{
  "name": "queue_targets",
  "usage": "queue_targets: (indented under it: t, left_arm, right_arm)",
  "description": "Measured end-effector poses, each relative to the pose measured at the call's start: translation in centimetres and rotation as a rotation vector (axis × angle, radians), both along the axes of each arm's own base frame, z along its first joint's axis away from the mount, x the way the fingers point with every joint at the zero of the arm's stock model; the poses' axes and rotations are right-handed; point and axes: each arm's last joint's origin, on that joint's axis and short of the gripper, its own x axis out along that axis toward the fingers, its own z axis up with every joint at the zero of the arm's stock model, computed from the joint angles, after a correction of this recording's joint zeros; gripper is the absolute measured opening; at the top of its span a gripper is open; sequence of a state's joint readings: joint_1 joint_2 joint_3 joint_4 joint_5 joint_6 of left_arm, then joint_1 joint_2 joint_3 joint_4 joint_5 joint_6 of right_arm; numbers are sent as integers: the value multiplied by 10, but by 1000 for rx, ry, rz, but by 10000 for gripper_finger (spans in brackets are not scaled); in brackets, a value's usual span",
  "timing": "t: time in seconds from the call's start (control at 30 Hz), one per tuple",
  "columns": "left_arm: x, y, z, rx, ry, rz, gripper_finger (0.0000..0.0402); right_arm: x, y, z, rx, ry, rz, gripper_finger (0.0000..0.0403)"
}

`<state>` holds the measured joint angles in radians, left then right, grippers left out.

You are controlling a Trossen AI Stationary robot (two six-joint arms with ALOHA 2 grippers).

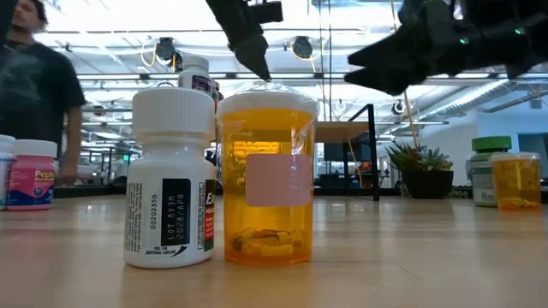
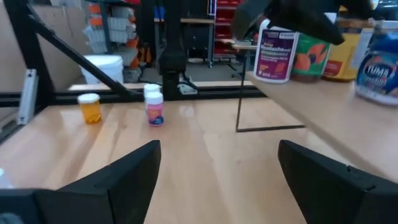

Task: Pick and place medicine bottles onto shelf by color
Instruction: Put the blue medicine bottle on the shelf

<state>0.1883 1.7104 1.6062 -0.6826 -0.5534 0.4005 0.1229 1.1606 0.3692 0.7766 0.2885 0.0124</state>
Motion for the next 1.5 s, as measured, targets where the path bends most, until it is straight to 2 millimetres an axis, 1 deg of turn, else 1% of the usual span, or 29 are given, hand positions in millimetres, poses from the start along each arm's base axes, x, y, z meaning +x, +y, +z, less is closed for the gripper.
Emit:
queue_targets:
  t: [0.1, 0.17, 0.23, 0.3, 0.4, 0.5, 0.63, 0.7, 0.77, 0.9, 0.97, 1.1, 1.23, 1.37, 1.5]
  left_arm:
    - [-10, -18, 9, -54, -43, 34, 158]
    - [-20, -28, 17, -132, -97, 48, 138]
    - [-29, -37, 18, -186, -145, 59, 122]
    - [-40, -48, 14, -208, -201, 46, 108]
    - [-56, -67, 0, -221, -286, -6, 95]
    - [-73, -78, -28, -238, -350, -20, 91]
    - [-87, -93, -68, -267, -463, -71, 90]
    - [-90, -97, -87, -276, -509, -94, 90]
    - [-95, -99, -103, -280, -515, -101, 90]
    - [-105, -99, -130, -315, -510, -69, 90]
    - [-109, -97, -139, -331, -511, -48, 91]
    - [-115, -96, -150, -371, -518, -4, 101]
    - [-119, -96, -157, -391, -513, 21, 120]
    - [-119, -94, -158, -390, -521, 26, 139]
    - [-118, -92, -156, -386, -538, 29, 153]
  right_arm:
    - [14, -4, 16, -44, 73, -19, 296]
    - [22, -8, 28, -79, 108, -37, 282]
    - [28, -14, 43, -118, 95, -58, 269]
    - [33, -21, 57, -174, 85, -80, 258]
    - [39, -38, 75, -226, 98, -132, 244]
    - [53, -62, 88, -244, 113, -166, 231]
    - [79, -101, 95, -223, 183, -177, 223]
    - [92, -121, 96, -219, 219, -184, 225]
    - [101, -139, 99, -217, 238, -202, 233]
    - [116, -175, 101, -176, 248, -175, 264]
    - [121, -192, 100, -143, 254, -163, 283]
    - [125, -222, 93, -98, 251, -143, 316]
    - [125, -246, 81, -49, 260, -137, 337]
    - [126, -263, 64, 12, 270, -114, 342]
    - [130, -270, 48, 26, 279, -107, 329]
